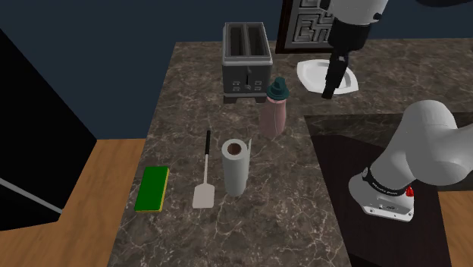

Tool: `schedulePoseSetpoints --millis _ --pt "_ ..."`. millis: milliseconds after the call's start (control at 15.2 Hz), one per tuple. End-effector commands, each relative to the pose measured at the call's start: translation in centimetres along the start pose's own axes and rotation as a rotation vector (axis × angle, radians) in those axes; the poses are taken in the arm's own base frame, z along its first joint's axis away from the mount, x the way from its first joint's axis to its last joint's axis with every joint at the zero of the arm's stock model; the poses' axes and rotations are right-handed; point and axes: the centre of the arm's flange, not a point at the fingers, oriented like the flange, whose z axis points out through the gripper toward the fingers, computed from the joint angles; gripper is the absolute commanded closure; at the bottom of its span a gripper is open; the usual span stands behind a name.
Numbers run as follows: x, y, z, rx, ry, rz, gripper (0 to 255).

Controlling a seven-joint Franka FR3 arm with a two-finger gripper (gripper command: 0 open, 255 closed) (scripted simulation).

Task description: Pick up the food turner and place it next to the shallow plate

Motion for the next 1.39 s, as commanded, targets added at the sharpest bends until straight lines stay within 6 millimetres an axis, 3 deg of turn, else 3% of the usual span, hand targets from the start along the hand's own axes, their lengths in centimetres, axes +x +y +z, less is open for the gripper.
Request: schedulePoseSetpoints --millis 0,594,1320 --pt "0.0 0.0 0.0 0.000 0.000 0.000 0" --pt "4.8 -9.1 6.3 -0.036 0.042 0.327 0" --pt "14.5 -17.0 14.1 -0.080 0.094 0.727 0"
